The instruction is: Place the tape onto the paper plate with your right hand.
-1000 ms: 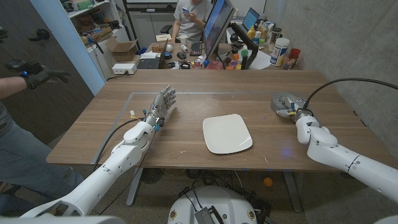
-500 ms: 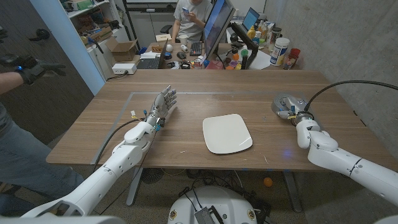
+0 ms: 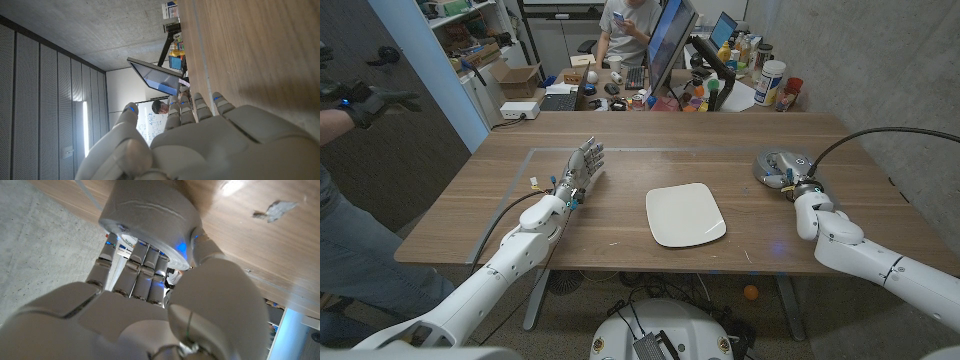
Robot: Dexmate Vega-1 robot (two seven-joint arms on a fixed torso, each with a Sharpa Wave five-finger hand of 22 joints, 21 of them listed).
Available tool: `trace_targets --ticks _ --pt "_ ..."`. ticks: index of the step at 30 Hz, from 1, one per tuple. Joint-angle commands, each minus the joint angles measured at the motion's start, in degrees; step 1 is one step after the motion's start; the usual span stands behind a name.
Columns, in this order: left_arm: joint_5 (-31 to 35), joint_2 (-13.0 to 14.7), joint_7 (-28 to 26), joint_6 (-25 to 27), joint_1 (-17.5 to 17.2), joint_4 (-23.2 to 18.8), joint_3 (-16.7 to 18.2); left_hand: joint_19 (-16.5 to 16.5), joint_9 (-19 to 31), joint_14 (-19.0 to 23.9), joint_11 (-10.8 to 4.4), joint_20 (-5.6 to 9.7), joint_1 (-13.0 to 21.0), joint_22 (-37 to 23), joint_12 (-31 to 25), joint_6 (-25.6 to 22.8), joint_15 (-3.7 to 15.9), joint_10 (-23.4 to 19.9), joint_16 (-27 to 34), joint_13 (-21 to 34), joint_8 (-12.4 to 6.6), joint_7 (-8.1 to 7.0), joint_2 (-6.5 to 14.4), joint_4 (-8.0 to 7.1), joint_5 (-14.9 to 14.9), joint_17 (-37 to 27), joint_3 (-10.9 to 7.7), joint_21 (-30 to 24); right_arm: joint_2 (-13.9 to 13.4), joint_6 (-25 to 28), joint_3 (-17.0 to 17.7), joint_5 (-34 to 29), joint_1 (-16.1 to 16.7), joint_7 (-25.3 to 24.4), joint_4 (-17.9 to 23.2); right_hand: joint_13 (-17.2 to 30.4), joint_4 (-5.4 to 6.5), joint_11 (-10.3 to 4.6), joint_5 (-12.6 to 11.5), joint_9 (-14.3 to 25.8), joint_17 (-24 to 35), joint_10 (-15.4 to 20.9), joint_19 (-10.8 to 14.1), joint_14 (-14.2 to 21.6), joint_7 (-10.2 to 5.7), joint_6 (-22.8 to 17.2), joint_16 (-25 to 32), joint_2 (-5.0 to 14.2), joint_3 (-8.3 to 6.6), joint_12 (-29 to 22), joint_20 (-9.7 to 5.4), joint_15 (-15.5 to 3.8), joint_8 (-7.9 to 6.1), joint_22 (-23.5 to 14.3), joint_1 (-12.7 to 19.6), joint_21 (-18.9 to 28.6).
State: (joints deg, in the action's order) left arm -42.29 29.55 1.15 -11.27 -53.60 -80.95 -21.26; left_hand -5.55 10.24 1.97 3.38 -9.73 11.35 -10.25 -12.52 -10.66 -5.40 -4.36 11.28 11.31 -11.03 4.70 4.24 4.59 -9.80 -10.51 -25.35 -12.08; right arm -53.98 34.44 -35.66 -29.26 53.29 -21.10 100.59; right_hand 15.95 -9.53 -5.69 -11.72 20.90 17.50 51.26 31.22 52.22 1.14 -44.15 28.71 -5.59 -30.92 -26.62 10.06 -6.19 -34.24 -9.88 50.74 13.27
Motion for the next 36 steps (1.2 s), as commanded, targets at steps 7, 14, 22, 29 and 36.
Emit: trace_targets --ticks 7,14,22,29,36 --pt "-0.09 -0.52 0.87 -0.12 1.08 1.49 -0.25 0.07 0.33 0.21 -0.31 -0.57 -0.52 -0.32 -0.05 -0.43 -0.24 -0.38 0.01 0.30 -0.10 0.14 0.12 0.25 -0.09 -0.27 -0.24 0.22 -0.23 0.27 2.56 -2.10 1.54 -4.61 2.89 0.11 0.38 -0.97 -0.27 0.39 0.41 1.31 7.87 0.98 -6.46 -7.47 -0.58 6.98 -0.15 0.24 -7.83 -5.86 -0.64 -0.12 6.46 -0.25" --pt "-0.17 -0.62 1.15 -0.20 1.38 1.92 -0.22 0.08 0.33 0.22 -0.25 -0.57 -0.55 -0.32 -0.06 -0.47 -0.30 -0.42 0.00 0.30 -0.10 0.22 0.15 0.28 -0.09 -0.28 -0.27 0.23 -0.66 1.08 3.73 -2.39 2.77 -4.77 5.64 0.16 0.54 -0.72 -0.21 0.43 0.38 1.04 7.79 0.56 -6.56 -7.31 -1.05 6.99 -0.05 0.42 -7.85 -5.67 -0.70 -0.12 6.30 -0.41" --pt "-0.41 -0.36 1.09 -0.02 1.46 1.94 0.18 0.08 0.34 0.24 -0.08 -0.59 -0.56 -0.32 -0.11 -0.49 -0.33 -0.58 -0.02 0.31 -0.09 0.24 0.23 0.31 -0.10 -0.28 -0.33 0.24 -2.03 2.70 4.39 -4.60 4.86 -4.57 10.21 0.24 0.69 -0.79 -0.13 0.62 0.40 0.78 7.40 0.03 -6.61 -7.14 -1.53 6.96 0.14 0.60 -7.99 -5.60 -0.86 -0.13 6.08 -0.69" --pt "-0.23 0.55 1.32 0.24 1.63 1.09 0.49 0.12 0.34 0.26 -0.21 -0.62 -0.54 -0.32 -0.14 -0.51 -0.31 -0.67 -0.03 0.31 -0.08 0.28 0.33 0.36 -0.12 -0.27 -0.42 0.25 -2.07 3.99 5.49 -5.32 6.56 -4.78 12.53 0.31 0.69 -0.77 -0.11 0.57 0.43 0.86 7.36 0.01 -6.41 -7.08 -1.72 6.99 0.21 0.62 -8.03 -5.68 -0.89 -0.13 6.09 -0.79" --pt "-0.22 1.60 1.47 0.66 1.73 0.16 0.96 0.13 0.34 0.35 -0.31 -0.63 -0.52 -0.32 -0.09 -0.50 -0.36 -0.59 -0.02 0.31 -0.06 0.29 0.41 0.40 -0.13 -0.27 -0.48 0.25 -2.37 5.56 6.14 -6.52 8.24 -4.59 15.06 0.39 0.71 -0.74 -0.10 0.49 0.39 0.87 6.97 -0.08 -6.60 -7.10 -2.04 6.98 0.24 0.67 -7.92 -5.61 -0.95 -0.14 6.05 -1.03"
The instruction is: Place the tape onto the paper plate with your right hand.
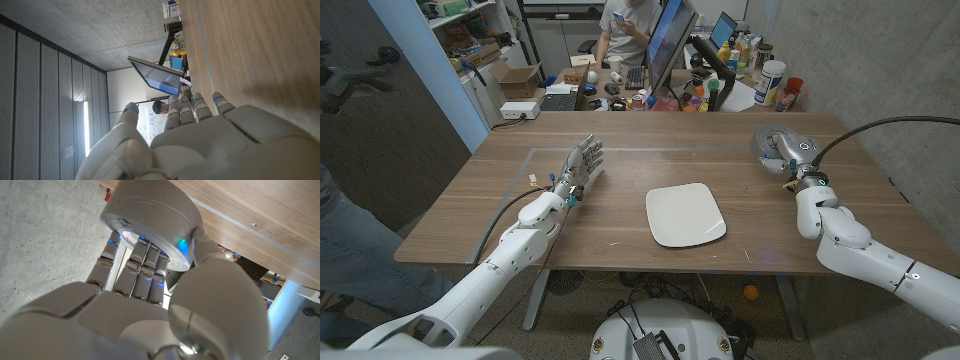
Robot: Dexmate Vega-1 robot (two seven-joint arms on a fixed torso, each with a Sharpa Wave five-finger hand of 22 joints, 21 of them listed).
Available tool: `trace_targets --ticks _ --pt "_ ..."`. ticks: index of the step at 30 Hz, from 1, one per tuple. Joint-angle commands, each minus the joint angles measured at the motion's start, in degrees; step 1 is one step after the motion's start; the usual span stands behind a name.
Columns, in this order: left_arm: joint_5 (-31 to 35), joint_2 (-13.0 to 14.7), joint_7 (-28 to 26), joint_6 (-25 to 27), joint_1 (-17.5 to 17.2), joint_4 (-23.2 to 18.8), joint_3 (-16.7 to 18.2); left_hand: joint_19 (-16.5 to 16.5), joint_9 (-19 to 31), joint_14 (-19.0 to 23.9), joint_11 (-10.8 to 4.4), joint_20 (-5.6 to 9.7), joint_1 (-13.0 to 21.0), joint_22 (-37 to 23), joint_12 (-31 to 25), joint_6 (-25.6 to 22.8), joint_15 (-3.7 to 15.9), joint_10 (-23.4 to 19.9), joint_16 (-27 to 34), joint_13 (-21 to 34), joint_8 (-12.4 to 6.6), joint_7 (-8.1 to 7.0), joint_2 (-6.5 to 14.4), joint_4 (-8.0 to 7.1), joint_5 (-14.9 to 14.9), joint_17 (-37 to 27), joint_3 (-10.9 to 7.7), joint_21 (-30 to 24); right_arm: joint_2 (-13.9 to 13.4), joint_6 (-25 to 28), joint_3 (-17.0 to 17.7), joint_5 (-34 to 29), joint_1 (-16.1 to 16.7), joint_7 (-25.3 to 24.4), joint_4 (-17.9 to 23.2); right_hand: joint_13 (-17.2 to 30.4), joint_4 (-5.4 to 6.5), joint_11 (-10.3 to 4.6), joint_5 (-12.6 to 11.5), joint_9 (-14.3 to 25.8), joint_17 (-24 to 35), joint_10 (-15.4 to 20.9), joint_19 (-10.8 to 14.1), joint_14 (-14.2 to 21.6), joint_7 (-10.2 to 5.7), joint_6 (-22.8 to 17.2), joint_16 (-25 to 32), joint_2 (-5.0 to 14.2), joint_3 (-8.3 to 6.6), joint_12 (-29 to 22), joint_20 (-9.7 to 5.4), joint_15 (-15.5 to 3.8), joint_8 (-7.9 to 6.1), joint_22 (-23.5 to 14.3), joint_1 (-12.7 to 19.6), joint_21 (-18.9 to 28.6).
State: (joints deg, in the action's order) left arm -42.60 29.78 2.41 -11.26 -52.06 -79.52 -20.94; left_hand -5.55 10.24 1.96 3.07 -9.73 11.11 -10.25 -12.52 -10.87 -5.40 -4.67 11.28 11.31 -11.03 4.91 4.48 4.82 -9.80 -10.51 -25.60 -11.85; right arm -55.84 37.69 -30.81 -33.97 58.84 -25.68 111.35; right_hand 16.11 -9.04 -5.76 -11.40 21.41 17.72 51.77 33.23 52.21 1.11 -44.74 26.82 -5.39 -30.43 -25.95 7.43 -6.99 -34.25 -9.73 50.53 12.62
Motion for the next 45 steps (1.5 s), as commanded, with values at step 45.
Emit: trace_targets --ticks 45 --pt "-1.65 5.34 9.20 0.62 3.24 2.91 2.17 0.10 0.35 0.31 0.27 -0.69 -0.22 -0.32 0.00 -0.33 -0.39 -0.18 -0.12 0.32 -0.02 0.08 0.39 0.45 -0.17 -0.25 -0.55 0.11 1.60 8.14 1.53 -11.72 13.05 3.42 22.92 -0.03 0.17 -2.07 -0.22 -0.04 0.65 -0.37 4.60 -0.86 -6.48 -6.17 -1.38 7.06 0.41 1.22 -5.57 -4.57 -1.38 -0.34 6.32 -0.75"
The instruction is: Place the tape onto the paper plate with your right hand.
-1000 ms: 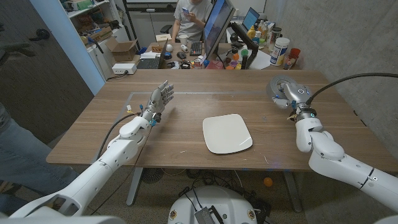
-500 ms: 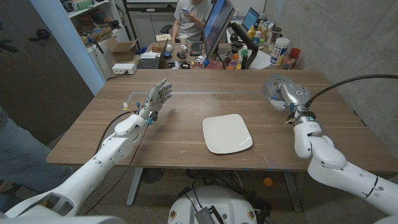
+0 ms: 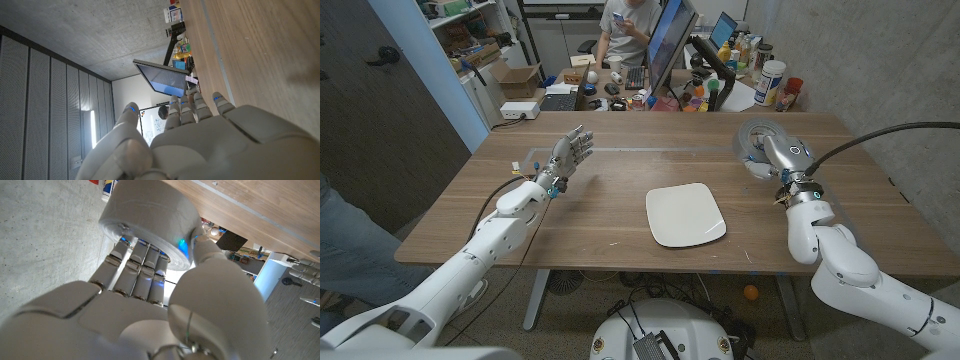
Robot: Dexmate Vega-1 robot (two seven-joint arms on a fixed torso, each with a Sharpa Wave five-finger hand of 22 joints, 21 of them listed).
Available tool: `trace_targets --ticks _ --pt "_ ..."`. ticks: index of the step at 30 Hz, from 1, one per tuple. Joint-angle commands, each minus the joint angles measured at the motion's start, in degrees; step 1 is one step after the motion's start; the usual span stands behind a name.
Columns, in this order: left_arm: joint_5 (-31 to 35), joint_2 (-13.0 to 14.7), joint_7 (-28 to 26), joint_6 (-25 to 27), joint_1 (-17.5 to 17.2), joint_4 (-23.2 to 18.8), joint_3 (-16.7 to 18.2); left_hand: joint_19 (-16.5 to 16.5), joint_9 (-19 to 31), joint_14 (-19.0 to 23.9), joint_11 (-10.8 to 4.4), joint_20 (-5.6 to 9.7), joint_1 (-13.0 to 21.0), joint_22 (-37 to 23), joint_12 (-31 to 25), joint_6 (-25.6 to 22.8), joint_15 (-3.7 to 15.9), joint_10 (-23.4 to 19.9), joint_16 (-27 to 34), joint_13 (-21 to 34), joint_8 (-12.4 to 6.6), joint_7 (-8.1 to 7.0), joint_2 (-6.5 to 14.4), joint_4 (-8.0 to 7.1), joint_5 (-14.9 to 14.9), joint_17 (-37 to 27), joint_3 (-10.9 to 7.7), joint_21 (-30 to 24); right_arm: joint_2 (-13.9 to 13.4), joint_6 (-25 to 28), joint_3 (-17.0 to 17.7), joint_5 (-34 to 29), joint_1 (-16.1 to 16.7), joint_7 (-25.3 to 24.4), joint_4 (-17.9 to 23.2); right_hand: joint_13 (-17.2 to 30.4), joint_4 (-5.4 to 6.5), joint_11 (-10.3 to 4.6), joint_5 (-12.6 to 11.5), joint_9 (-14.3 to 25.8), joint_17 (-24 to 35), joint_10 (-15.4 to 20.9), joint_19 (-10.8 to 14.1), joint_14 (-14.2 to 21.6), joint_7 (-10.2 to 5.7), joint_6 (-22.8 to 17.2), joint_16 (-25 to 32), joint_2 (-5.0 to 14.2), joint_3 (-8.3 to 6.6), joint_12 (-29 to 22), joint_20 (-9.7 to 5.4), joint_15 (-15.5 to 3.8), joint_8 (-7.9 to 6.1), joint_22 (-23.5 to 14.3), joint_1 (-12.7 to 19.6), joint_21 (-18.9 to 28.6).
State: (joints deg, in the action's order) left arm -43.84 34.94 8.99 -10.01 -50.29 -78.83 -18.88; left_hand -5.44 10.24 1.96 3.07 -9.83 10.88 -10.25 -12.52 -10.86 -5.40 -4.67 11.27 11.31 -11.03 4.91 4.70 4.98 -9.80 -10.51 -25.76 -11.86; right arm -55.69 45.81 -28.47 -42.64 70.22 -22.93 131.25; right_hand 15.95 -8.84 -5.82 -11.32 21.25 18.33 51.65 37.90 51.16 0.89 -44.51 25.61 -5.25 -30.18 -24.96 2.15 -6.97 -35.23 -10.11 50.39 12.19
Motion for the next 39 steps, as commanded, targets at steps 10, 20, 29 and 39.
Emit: trace_targets --ticks 10,20,29,39 --pt "-0.29 0.14 3.93 -0.79 2.84 3.81 0.04 -0.04 0.35 0.30 0.22 -0.59 0.01 -0.32 -0.01 -0.34 -0.42 -0.23 -0.14 0.32 0.00 0.12 0.18 0.36 -0.17 -0.25 -0.45 0.13 2.62 -2.07 -0.41 -4.27 4.13 0.59 5.32 0.26 -0.10 -2.20 -0.26 -0.03 0.34 -0.12 -0.08 0.09 -6.32 -6.39 -0.19 7.03 0.35 0.25 -0.32 -4.51 -0.41 0.03 6.66 -0.35" --pt "-0.14 -0.02 5.24 -1.02 4.07 5.37 -0.14 -0.02 0.35 0.29 0.31 -0.57 0.01 -0.32 -0.02 -0.33 -0.32 -0.28 -0.15 0.32 0.01 0.13 0.19 0.41 -0.17 -0.25 -0.50 0.13 4.50 -4.27 -1.01 -5.80 5.65 0.90 6.64 0.37 -0.05 -2.26 -0.23 -0.10 0.39 -0.15 -0.05 0.12 -6.18 -6.38 -0.36 7.06 0.47 0.32 -0.35 -4.47 -0.46 0.03 6.61 -0.35" --pt "-0.17 0.18 6.19 -0.96 4.59 6.29 -0.14 0.01 0.35 0.35 0.17 -0.59 0.00 -0.33 -0.01 -0.33 -0.35 -0.27 -0.13 0.32 0.01 0.11 0.21 0.45 -0.18 -0.25 -0.54 0.12 6.15 -6.80 -2.13 -7.24 5.78 2.17 6.61 0.40 -0.07 -2.34 -0.20 -0.04 0.48 -0.32 -0.07 0.25 -6.40 -6.33 -0.41 7.09 0.57 0.47 -0.41 -4.54 -0.56 0.03 6.66 -0.37" --pt "-0.10 0.79 6.79 -0.97 4.69 6.53 0.08 -0.05 0.35 0.33 0.27 -0.65 0.01 -0.33 0.00 -0.32 -0.38 -0.27 -0.15 0.32 0.02 0.11 0.26 0.49 -0.19 -0.25 -0.61 0.15 7.89 -10.18 -3.41 -8.77 4.95 3.57 6.01 0.46 -0.01 -2.31 -0.17 -0.22 0.59 -0.23 -0.08 0.36 -7.38 -6.97 -0.60 7.15 0.72 0.58 -0.45 -4.48 -0.86 0.03 6.65 -0.39"
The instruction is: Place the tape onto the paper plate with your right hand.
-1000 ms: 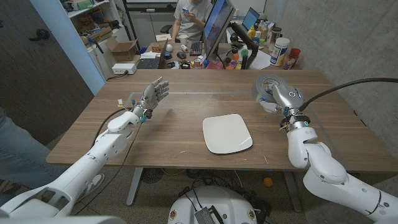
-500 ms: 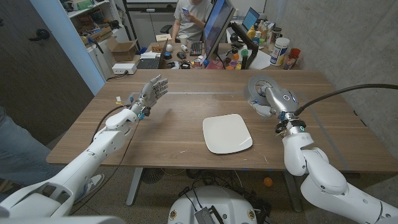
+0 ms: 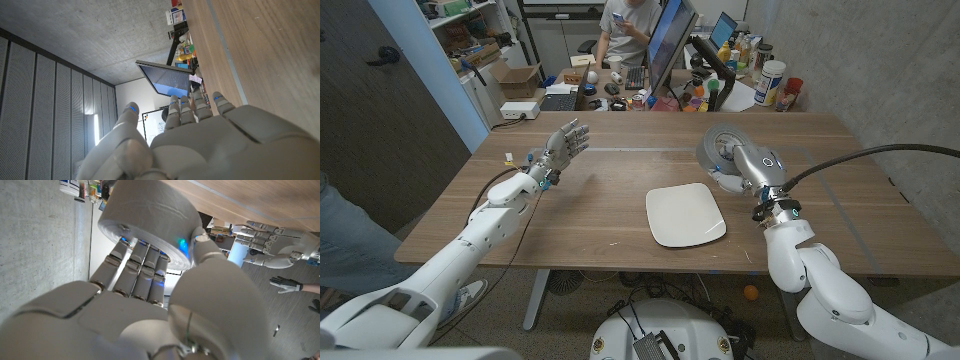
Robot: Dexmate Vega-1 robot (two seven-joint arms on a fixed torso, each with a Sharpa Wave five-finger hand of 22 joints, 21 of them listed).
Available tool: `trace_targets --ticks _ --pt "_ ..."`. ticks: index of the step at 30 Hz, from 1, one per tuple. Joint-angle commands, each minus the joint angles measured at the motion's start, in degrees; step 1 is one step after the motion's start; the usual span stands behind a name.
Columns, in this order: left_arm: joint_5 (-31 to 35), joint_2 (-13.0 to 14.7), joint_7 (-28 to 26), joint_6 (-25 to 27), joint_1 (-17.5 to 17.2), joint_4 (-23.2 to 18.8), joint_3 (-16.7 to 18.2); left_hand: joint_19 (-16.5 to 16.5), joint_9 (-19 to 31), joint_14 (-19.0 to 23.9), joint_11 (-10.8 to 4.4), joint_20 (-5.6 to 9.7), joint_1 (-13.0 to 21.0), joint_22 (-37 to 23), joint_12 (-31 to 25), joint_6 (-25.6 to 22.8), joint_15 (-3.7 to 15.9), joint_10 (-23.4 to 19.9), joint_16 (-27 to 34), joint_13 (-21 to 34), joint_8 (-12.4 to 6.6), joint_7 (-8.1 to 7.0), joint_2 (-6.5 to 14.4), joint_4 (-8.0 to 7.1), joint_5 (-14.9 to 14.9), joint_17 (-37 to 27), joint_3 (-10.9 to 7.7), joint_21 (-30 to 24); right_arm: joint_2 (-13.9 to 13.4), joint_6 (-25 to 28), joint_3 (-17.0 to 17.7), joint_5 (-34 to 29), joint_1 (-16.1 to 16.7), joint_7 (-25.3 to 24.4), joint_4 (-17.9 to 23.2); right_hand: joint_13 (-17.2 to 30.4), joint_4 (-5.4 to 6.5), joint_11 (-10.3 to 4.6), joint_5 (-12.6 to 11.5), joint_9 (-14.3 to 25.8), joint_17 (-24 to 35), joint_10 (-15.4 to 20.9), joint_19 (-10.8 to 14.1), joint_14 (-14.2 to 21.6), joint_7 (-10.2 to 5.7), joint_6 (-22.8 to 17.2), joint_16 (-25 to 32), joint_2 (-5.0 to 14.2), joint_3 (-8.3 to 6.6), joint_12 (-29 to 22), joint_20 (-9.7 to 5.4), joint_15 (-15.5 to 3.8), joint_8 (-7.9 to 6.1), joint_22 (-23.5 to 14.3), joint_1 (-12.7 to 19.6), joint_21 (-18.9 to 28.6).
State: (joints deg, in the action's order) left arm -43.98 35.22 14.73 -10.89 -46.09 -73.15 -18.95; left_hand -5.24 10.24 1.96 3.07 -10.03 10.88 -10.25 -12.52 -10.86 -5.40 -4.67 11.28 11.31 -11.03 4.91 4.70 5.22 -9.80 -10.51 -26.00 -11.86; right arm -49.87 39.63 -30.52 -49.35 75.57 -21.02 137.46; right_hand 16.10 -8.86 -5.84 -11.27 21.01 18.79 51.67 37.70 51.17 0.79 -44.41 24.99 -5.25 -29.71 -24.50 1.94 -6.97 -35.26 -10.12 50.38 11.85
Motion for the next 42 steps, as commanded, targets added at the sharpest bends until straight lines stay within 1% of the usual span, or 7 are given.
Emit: trace_targets --ticks 1,7,16,20,26,29,42 --pt "0.01 0.58 1.17 -0.10 0.56 0.88 0.21 -0.24 0.35 0.34 0.10 -0.45 0.01 -0.33 -0.01 -0.30 -0.39 -0.27 -0.14 0.32 0.03 0.13 0.27 0.26 -0.19 -0.25 -0.38 0.14 2.32 -4.28 -1.69 -2.49 -0.55 1.87 -0.15 0.32 -0.05 -2.29 -0.22 0.00 0.15 -0.22 0.10 0.43 -7.37 -7.09 0.05 7.16 0.24 0.11 -0.22 -4.58 -0.84 0.04 6.74 -0.06" --pt "-0.18 0.49 1.61 -0.46 0.76 1.35 0.41 -0.28 0.35 0.35 0.17 -0.49 0.00 -0.33 0.02 -0.29 -0.40 -0.21 -0.14 0.32 0.03 0.15 0.28 0.28 -0.19 -0.25 -0.40 0.16 3.41 -4.63 -1.76 -3.82 -0.32 2.78 0.07 0.32 -0.05 -2.28 -0.22 -0.09 0.10 -0.09 0.08 0.57 -7.43 -7.25 -0.08 7.11 0.25 0.13 -0.25 -4.55 -0.92 0.04 6.73 -0.08" --pt "-0.31 0.55 2.33 -0.87 0.55 1.92 0.50 -0.33 0.35 0.36 0.28 -0.44 -0.01 -0.33 0.05 -0.30 -0.34 -0.16 -0.14 0.32 0.03 0.08 0.29 0.31 -0.19 -0.25 -0.44 0.18 4.46 -6.98 -2.05 -4.19 -0.09 3.97 0.13 0.36 -0.08 -2.24 -0.21 -0.17 0.14 -0.10 0.07 0.60 -7.46 -7.33 -0.21 7.08 0.33 0.21 -0.31 -4.47 -1.00 0.04 6.77 -0.09" --pt "-0.23 0.87 2.22 -0.72 0.32 1.68 0.55 -0.37 0.35 0.33 0.45 -0.46 -0.02 -0.33 0.03 -0.26 -0.32 -0.20 -0.16 0.32 0.05 0.06 0.29 0.33 -0.19 -0.25 -0.46 0.20 4.37 -8.13 -2.34 -4.12 -0.07 5.21 -0.17 0.38 -0.06 -2.21 -0.21 -0.21 0.16 0.01 0.07 0.62 -7.35 -7.23 -0.29 7.12 0.34 0.21 -0.28 -4.46 -0.99 0.04 6.77 -0.09" --pt "-0.15 1.21 2.26 -0.61 0.24 1.32 0.62 -0.39 0.35 0.33 0.23 -0.37 -0.03 -0.33 0.01 -0.29 -0.29 -0.26 -0.16 0.32 0.04 0.10 0.30 0.36 -0.19 -0.25 -0.49 0.20 4.19 -9.37 -2.52 -3.09 -0.10 7.80 -0.69 0.42 0.00 -2.28 -0.18 -0.17 0.27 0.02 0.03 0.80 -7.53 -7.09 -0.27 7.14 0.46 0.26 -0.30 -4.43 -1.04 0.04 6.69 -0.11" --pt "-0.18 1.34 2.40 -0.51 0.17 1.21 0.60 -0.36 0.35 0.36 0.42 -0.42 -0.04 -0.33 0.02 -0.26 -0.29 -0.24 -0.15 0.32 0.05 0.05 0.29 0.38 -0.18 -0.25 -0.50 0.19 4.47 -9.38 -3.33 -4.01 -0.47 8.76 -1.27 0.44 0.02 -2.21 -0.17 -0.07 0.22 0.01 -0.03 0.81 -7.48 -7.05 -0.39 7.11 0.47 0.29 -0.31 -4.41 -1.12 0.04 6.63 -0.13" --pt "-0.34 1.58 1.84 -0.20 -0.54 0.39 0.77 -0.51 0.35 0.29 0.20 -0.54 -0.08 -0.34 0.03 -0.31 -0.29 -0.23 -0.18 0.32 0.04 0.07 0.28 0.43 -0.18 -0.25 -0.55 0.24 6.08 -9.85 -4.57 -5.52 -1.06 9.09 -3.32 0.48 0.09 -2.06 -0.14 -0.20 0.12 0.06 0.12 0.77 -7.40 -7.13 -0.84 7.12 0.48 0.43 -0.32 -4.31 -1.25 0.04 6.46 -0.08"
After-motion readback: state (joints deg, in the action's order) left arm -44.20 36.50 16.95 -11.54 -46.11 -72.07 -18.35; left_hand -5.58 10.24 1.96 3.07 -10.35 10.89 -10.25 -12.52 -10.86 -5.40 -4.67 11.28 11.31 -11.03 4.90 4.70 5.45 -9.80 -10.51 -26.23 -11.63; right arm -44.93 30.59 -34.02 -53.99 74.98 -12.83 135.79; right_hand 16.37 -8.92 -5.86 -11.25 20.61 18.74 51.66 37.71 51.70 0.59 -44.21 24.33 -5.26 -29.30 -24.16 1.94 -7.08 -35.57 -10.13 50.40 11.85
